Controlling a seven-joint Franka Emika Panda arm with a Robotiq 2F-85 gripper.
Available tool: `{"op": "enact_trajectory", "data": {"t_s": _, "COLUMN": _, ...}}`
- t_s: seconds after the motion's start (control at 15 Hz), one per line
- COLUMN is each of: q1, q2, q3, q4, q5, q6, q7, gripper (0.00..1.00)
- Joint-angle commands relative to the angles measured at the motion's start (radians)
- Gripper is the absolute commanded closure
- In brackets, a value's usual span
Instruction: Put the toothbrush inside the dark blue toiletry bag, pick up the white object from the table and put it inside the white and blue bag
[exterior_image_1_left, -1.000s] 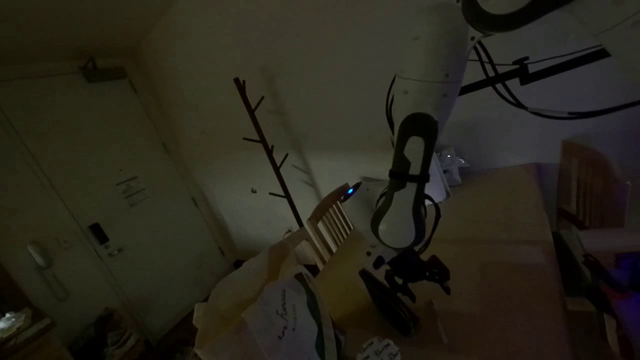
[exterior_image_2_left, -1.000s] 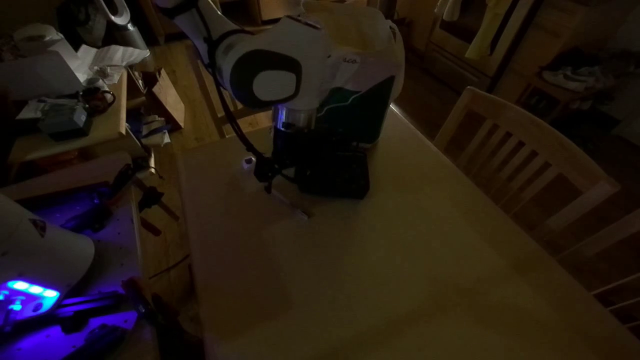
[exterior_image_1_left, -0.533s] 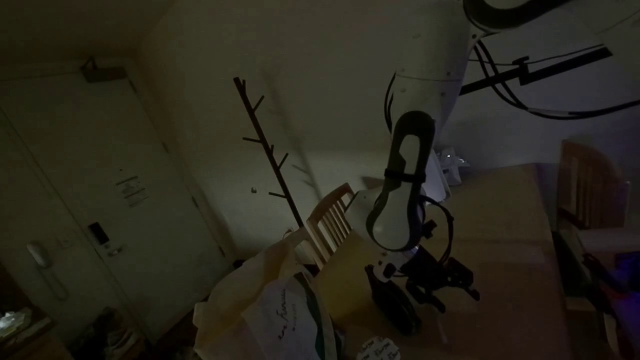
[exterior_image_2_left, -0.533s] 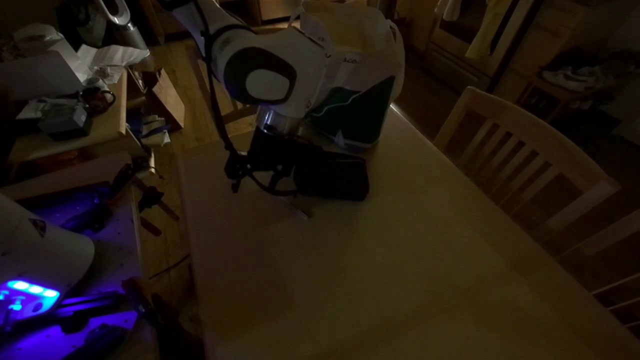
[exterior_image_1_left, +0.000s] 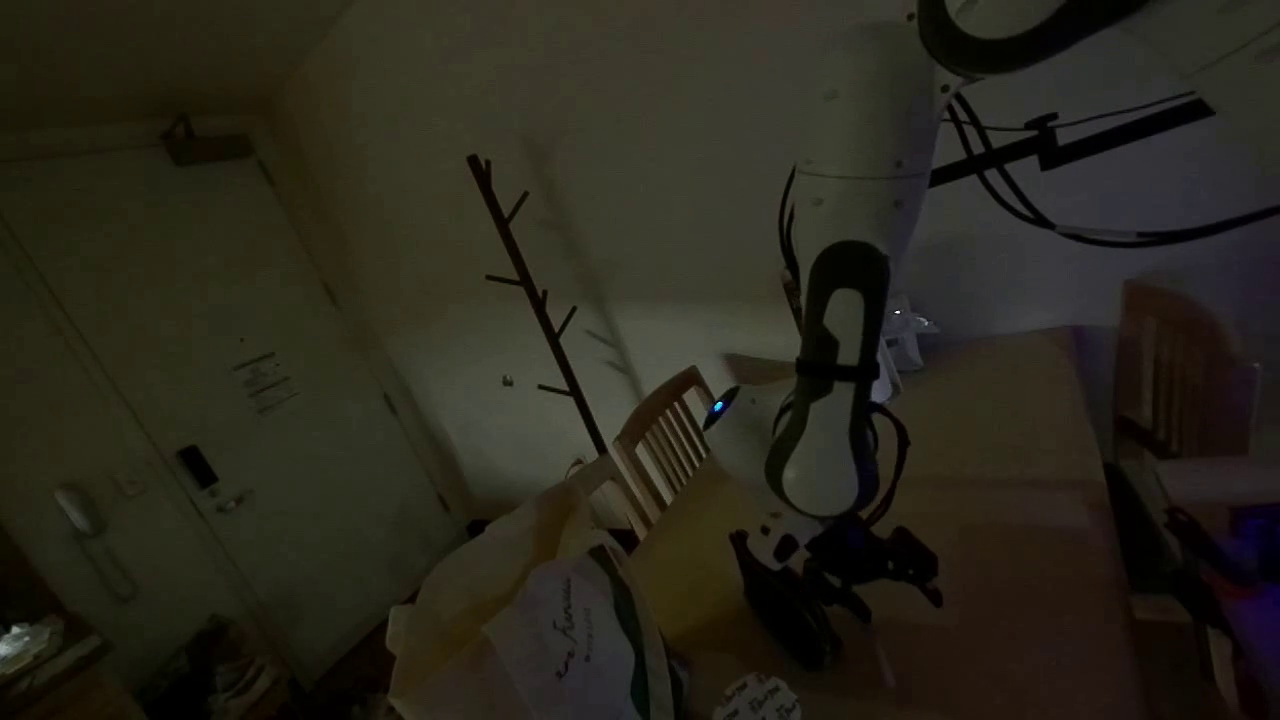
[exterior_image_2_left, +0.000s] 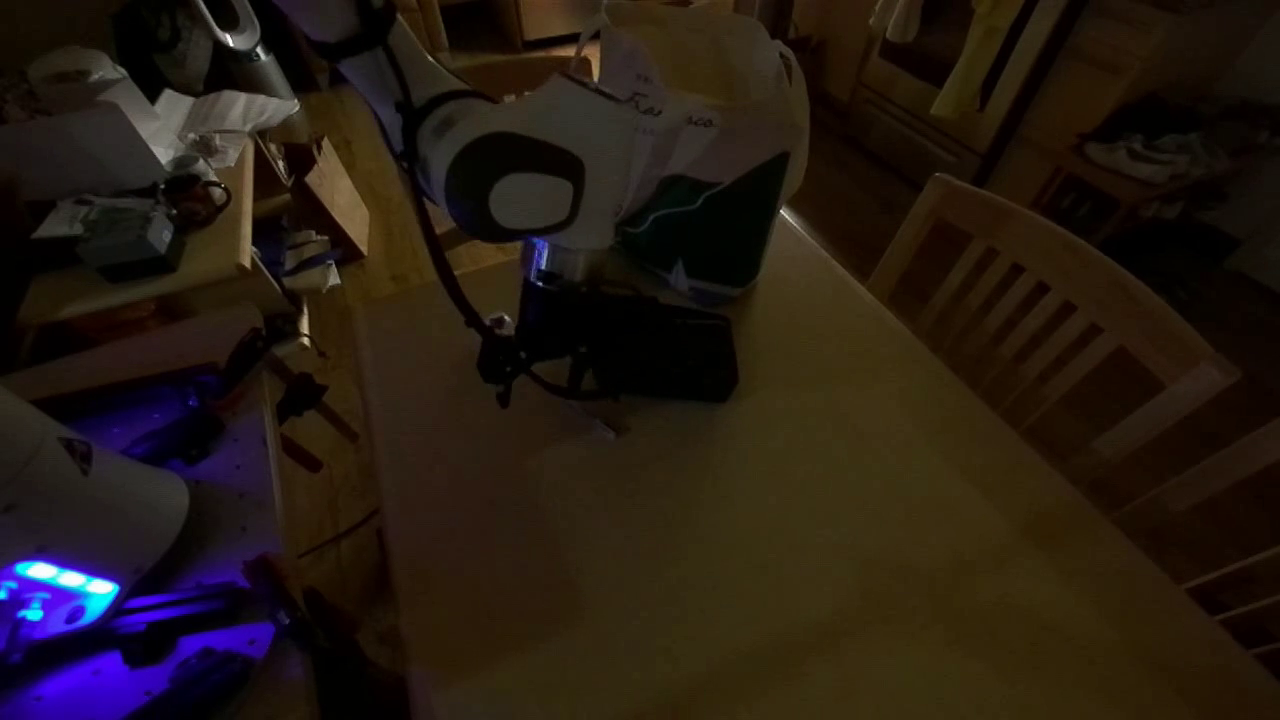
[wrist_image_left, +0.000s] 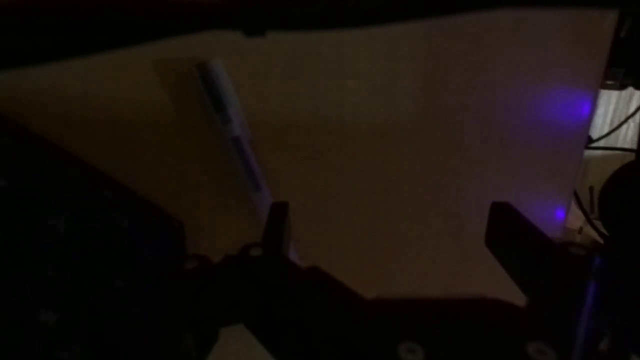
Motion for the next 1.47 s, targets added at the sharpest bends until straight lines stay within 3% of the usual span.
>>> {"op": "enact_trajectory", "data": {"t_s": 0.0, "q1": 0.007, "q2": 0.036, "q3": -0.023, "q4": -0.014, "q5": -0.101, "q6": 0.145, "q7": -0.002, "gripper": 0.0}}
{"op": "enact_trajectory", "data": {"t_s": 0.33, "q1": -0.016, "q2": 0.04, "q3": -0.007, "q4": 0.002, "q5": -0.083, "q6": 0.111, "q7": -0.015, "gripper": 0.0}}
{"op": "enact_trajectory", "data": {"t_s": 0.87, "q1": -0.055, "q2": 0.104, "q3": 0.038, "q4": -0.003, "q5": -0.052, "q6": 0.299, "q7": -0.038, "gripper": 0.0}}
{"op": "enact_trajectory", "data": {"t_s": 1.2, "q1": -0.108, "q2": 0.118, "q3": 0.102, "q4": -0.009, "q5": 0.015, "q6": 0.218, "q7": -0.072, "gripper": 0.0}}
{"op": "enact_trajectory", "data": {"t_s": 1.27, "q1": -0.112, "q2": 0.117, "q3": 0.106, "q4": -0.007, "q5": 0.024, "q6": 0.208, "q7": -0.074, "gripper": 0.02}}
{"op": "enact_trajectory", "data": {"t_s": 1.33, "q1": -0.116, "q2": 0.118, "q3": 0.108, "q4": -0.003, "q5": 0.032, "q6": 0.2, "q7": -0.076, "gripper": 0.26}}
{"op": "enact_trajectory", "data": {"t_s": 1.4, "q1": -0.115, "q2": 0.12, "q3": 0.108, "q4": 0.005, "q5": 0.035, "q6": 0.19, "q7": -0.076, "gripper": 0.27}}
